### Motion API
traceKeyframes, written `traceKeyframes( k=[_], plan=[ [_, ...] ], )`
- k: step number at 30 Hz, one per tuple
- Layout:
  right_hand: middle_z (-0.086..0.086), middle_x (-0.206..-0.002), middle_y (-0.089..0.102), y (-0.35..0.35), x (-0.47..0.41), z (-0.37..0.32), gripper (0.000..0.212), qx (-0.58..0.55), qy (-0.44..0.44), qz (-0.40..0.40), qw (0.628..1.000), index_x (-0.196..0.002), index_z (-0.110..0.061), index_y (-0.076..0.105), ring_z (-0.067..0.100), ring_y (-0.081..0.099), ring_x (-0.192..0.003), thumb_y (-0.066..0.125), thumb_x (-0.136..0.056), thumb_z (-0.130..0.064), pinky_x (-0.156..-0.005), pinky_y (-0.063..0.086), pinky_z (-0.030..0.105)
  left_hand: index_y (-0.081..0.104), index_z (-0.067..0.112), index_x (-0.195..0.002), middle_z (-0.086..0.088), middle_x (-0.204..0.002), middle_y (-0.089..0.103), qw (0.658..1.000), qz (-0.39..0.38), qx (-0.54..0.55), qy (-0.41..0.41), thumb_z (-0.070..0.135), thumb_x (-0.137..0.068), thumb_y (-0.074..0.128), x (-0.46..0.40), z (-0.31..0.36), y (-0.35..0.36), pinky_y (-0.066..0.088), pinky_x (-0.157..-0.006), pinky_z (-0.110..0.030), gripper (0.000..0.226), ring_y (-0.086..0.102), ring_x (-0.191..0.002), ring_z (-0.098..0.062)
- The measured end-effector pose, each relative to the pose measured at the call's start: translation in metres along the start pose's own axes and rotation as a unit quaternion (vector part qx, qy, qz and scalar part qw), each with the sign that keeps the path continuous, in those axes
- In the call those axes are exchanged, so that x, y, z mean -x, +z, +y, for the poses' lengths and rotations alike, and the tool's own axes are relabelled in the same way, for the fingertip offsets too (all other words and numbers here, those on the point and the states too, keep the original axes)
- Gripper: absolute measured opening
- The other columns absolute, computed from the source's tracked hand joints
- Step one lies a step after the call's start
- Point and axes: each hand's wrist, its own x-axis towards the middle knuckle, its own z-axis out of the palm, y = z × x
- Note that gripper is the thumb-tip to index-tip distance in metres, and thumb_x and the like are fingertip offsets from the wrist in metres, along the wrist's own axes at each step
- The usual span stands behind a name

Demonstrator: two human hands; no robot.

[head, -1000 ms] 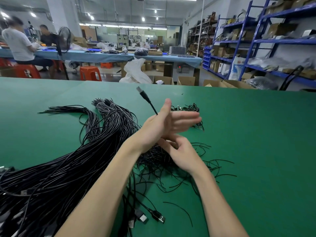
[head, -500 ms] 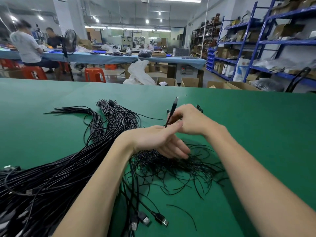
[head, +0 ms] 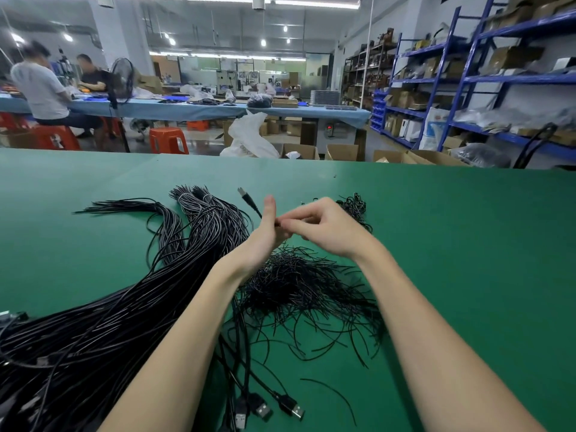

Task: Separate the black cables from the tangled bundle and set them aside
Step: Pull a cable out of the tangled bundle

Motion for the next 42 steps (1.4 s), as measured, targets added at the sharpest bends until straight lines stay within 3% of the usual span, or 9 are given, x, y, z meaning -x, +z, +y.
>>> traceKeyframes(
  k=[4, 9, 17, 21, 26, 32, 36, 39, 42],
  plan=[
    [0.004, -0.081, 0.077, 0.025, 0.016, 0.015, 0.018, -0.182, 0.003, 0.056, 0.982, -0.112, -0.013, 0.078, 0.005, 0.045, -0.051, 0.069, -0.096, -0.010, -0.052, 0.039, 0.015, 0.055, 0.028, -0.142, 0.006, -0.149, 0.052, 0.998, 0.035, 0.036, -0.027, 0.071, -0.095, 0.004, -0.007, -0.011, -0.004, 0.014, -0.126, -0.038, 0.082, 0.039, -0.143, -0.010],
    [0.002, -0.078, 0.076, 0.038, 0.027, 0.033, 0.012, -0.247, 0.056, 0.005, 0.967, -0.091, -0.018, 0.083, 0.007, 0.057, -0.055, 0.072, -0.095, -0.018, -0.055, 0.048, 0.015, 0.040, 0.013, -0.152, -0.001, -0.157, 0.043, 0.991, -0.005, 0.134, 0.018, 0.051, -0.107, 0.003, -0.008, -0.004, 0.001, 0.019, -0.124, -0.030, 0.069, 0.037, -0.144, -0.005],
    [-0.004, -0.069, 0.069, 0.035, 0.010, 0.050, 0.025, -0.109, 0.131, -0.075, 0.982, -0.079, -0.027, 0.083, 0.009, 0.056, -0.063, 0.073, -0.090, -0.047, -0.073, 0.047, 0.024, 0.036, 0.013, -0.154, 0.002, -0.154, 0.047, 0.977, -0.162, 0.128, 0.047, 0.054, -0.104, -0.003, 0.002, 0.007, 0.001, 0.022, -0.123, -0.035, 0.076, 0.040, -0.144, -0.010],
    [-0.031, -0.082, 0.064, 0.016, 0.000, 0.060, 0.002, 0.022, 0.142, -0.080, 0.986, -0.092, -0.021, 0.075, -0.010, 0.048, -0.068, 0.077, -0.091, -0.022, -0.067, 0.042, 0.003, 0.041, 0.008, -0.151, -0.005, -0.151, 0.051, 0.970, -0.224, 0.094, 0.013, 0.056, -0.104, -0.001, 0.008, 0.008, -0.004, 0.031, -0.120, -0.041, 0.079, 0.046, -0.141, -0.019],
    [0.003, -0.051, 0.048, -0.012, -0.016, 0.044, 0.048, 0.184, 0.084, -0.086, 0.975, -0.057, -0.010, 0.063, 0.014, 0.034, -0.055, 0.066, -0.075, -0.055, -0.056, 0.033, 0.031, 0.046, 0.000, -0.146, -0.014, -0.147, 0.054, 0.954, -0.288, 0.056, -0.055, 0.057, -0.102, -0.002, 0.009, 0.010, -0.003, 0.044, -0.112, -0.035, 0.087, 0.050, -0.138, -0.019],
    [-0.002, -0.053, 0.059, -0.032, -0.034, -0.002, 0.024, 0.258, 0.047, -0.082, 0.961, -0.057, -0.024, 0.072, 0.012, 0.040, -0.051, 0.064, -0.069, -0.043, -0.054, 0.038, 0.027, 0.039, 0.016, -0.154, 0.004, -0.154, 0.046, 0.988, -0.128, -0.058, -0.070, 0.063, -0.102, 0.008, -0.001, -0.006, 0.011, 0.017, -0.126, -0.035, 0.077, 0.045, -0.139, -0.006],
    [-0.004, -0.055, 0.049, -0.025, -0.025, -0.017, 0.028, 0.236, -0.007, -0.057, 0.970, -0.070, -0.010, 0.068, 0.008, 0.036, -0.050, 0.064, -0.090, -0.029, -0.055, 0.034, 0.028, 0.055, 0.024, -0.140, 0.002, -0.150, 0.051, 0.993, 0.062, -0.082, -0.057, 0.069, -0.099, 0.016, -0.006, -0.011, 0.004, 0.032, -0.116, -0.025, 0.072, 0.046, -0.140, -0.016],
    [-0.013, -0.055, 0.048, -0.009, -0.006, -0.010, 0.037, 0.111, -0.018, -0.059, 0.992, -0.077, -0.022, 0.072, 0.003, 0.038, -0.049, 0.050, -0.105, -0.035, -0.056, 0.032, 0.020, 0.063, 0.025, -0.115, -0.002, -0.152, 0.050, 0.992, 0.062, 0.108, -0.013, 0.057, -0.105, 0.015, -0.010, -0.006, 0.000, 0.021, -0.125, -0.036, 0.059, 0.041, -0.144, -0.015],
    [-0.014, -0.057, 0.042, 0.008, 0.007, 0.003, 0.040, -0.033, -0.008, -0.080, 0.996, -0.084, -0.020, 0.070, 0.007, 0.034, -0.052, 0.041, -0.111, -0.030, -0.055, 0.028, 0.020, 0.051, 0.020, -0.141, 0.003, -0.149, 0.051, 0.966, 0.001, 0.259, 0.026, 0.050, -0.107, 0.010, -0.005, -0.001, 0.003, 0.021, -0.124, -0.034, 0.061, 0.042, -0.141, -0.005]
  ],
)
